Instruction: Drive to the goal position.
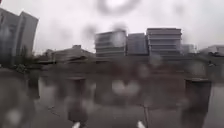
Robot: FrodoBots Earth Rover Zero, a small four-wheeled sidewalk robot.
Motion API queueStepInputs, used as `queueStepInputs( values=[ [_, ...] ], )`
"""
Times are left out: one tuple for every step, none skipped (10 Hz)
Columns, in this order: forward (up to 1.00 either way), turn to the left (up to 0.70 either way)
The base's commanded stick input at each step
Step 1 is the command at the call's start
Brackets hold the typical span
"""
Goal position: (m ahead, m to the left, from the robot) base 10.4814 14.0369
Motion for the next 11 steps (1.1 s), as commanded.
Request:
queueStepInputs(
  values=[
    [0.70,0.00],
    [0.70,0.00],
    [0.70,0.00],
    [0.70,0.00],
    [0.70,0.00],
    [0.70,0.00],
    [0.70,0.00],
    [0.70,0.00],
    [0.70,0.00],
    [0.70,0.00],
    [0.70,0.00]
  ],
)
